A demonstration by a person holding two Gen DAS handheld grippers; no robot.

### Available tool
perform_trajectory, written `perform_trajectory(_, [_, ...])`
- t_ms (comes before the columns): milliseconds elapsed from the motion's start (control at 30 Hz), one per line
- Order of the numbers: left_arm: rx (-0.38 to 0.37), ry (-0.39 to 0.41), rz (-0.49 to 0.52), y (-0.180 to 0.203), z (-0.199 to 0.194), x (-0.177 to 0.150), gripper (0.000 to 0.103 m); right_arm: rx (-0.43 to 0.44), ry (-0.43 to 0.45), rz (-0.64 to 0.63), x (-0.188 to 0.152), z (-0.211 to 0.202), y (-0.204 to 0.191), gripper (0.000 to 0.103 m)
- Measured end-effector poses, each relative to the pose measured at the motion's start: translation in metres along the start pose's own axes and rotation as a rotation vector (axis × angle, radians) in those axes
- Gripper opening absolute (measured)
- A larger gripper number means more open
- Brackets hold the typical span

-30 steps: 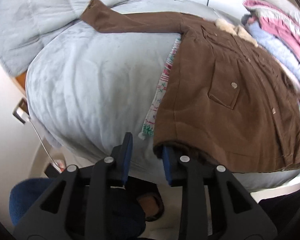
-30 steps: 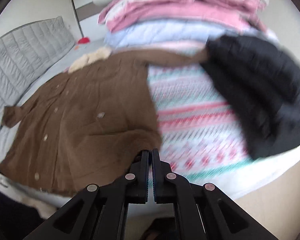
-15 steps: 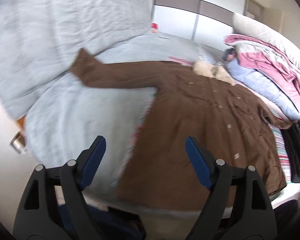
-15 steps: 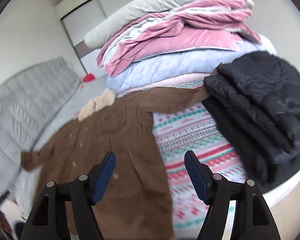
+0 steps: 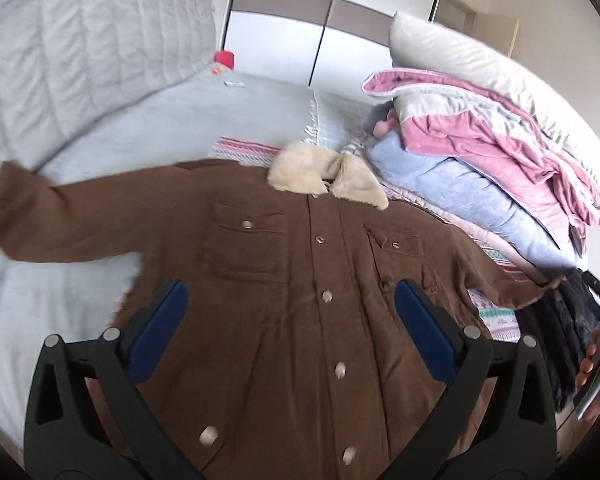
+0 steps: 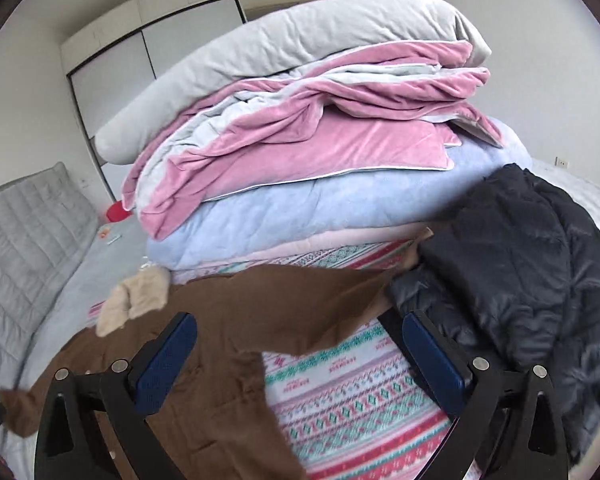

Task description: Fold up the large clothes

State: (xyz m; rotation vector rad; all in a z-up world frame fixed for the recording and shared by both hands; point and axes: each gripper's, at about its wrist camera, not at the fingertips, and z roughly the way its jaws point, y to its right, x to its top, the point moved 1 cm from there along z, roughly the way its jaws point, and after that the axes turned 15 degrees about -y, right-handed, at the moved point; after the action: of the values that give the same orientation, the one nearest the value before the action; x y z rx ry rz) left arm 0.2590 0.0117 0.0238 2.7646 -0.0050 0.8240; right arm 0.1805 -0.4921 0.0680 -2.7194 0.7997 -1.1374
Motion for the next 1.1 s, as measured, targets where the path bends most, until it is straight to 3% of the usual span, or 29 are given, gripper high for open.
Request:
perform_trajectory(133, [0.125,-0.127,0.004,-0.008,0.074,0.002,0.102,-0.010,-0.063,0.074,-0.006,0.056,0.020,0.103])
perform_trajectory(200, [0.183,-0.214,-0.054,-0.023,0.104,0.005,0.102,-0.019,-0.146,0.132,-0.007,0.084,0.034,0.103])
perform_trajectory(300, [0.151,-0.168,-0.138,-0.040,0.108,0.019,0.102,-0.028,-0.150,0.222,0.001,0.103,0.054,0.103])
perform_trajectory(367, [0.181,-0.131,-0.136,-0.044,0.107,0.023,0.102,-0.048,-0.171,0.280,0.004,0.119,0.067,0.103])
perform_trajectory(433, [0.178,-0.162,-0.131,-0.049,0.114,0.022,0.102,-0.032,-0.196,0.322,0.005,0.136,0.073,0.103])
perform_trajectory(533, [0.108,-0.229,-0.189,-0.061,0.124,0.023,0.102,-0.033,-0.217,0.341,0.012,0.160,0.074,0.102])
perform_trajectory(567, [0.106,-0.231,-0.204,-0.063,0.123,0.024,0.102,-0.064,-0.212,0.344,0.015,0.167,0.074,0.099])
perform_trajectory(633, [0.120,-0.232,-0.216,-0.067,0.120,0.026,0.102,-0.108,-0.199,0.354,0.020,0.177,0.073,0.079])
perform_trajectory(700, [0.129,-0.234,-0.220,-0.072,0.117,0.029,0.102,-0.121,-0.207,0.363,0.024,0.186,0.075,0.038])
perform_trajectory(767, [0.156,-0.222,-0.220,-0.074,0.122,0.037,0.102,-0.150,-0.215,0.362,0.027,0.191,0.073,0.015])
perform_trajectory(1000, [0.246,-0.205,-0.142,-0.068,0.117,0.045,0.102,-0.179,0.018,0.173,0.046,0.137,0.031,0.009])
perform_trajectory(1100, [0.274,-0.206,-0.133,-0.070,0.116,0.047,0.102,-0.182,0.002,0.190,0.045,0.138,0.031,0.009])
